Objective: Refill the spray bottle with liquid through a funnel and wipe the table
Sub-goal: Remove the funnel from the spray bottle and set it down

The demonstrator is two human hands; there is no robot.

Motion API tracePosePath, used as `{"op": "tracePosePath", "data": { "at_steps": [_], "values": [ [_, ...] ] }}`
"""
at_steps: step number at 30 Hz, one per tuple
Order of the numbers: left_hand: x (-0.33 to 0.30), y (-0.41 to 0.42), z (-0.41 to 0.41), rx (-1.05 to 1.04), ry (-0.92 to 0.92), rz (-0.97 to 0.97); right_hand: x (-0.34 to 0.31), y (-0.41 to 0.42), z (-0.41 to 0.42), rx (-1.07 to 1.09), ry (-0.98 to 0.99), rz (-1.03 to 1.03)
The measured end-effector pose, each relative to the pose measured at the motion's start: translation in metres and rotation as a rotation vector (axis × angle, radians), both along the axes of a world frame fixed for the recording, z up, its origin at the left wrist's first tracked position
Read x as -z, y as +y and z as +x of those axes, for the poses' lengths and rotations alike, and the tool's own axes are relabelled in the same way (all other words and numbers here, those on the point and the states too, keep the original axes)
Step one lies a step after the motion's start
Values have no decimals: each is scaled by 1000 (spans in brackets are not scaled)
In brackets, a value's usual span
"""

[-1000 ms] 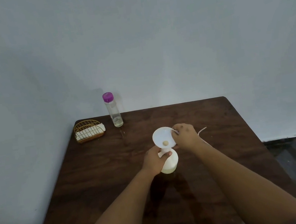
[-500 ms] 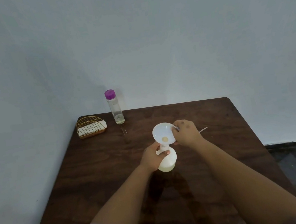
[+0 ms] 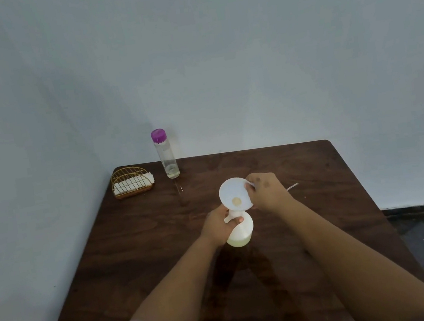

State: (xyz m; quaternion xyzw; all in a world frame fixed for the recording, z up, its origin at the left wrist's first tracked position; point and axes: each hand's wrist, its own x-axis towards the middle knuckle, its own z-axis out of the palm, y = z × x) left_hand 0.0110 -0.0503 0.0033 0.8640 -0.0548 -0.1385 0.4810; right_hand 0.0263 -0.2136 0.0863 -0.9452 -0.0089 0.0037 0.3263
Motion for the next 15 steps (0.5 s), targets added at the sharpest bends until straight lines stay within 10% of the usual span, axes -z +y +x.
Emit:
{"op": "tracePosePath", "data": {
  "at_steps": [15],
  "values": [
    [-1,-1,4,23,30,35,-3,-13,12,67,122,189]
  ]
}}
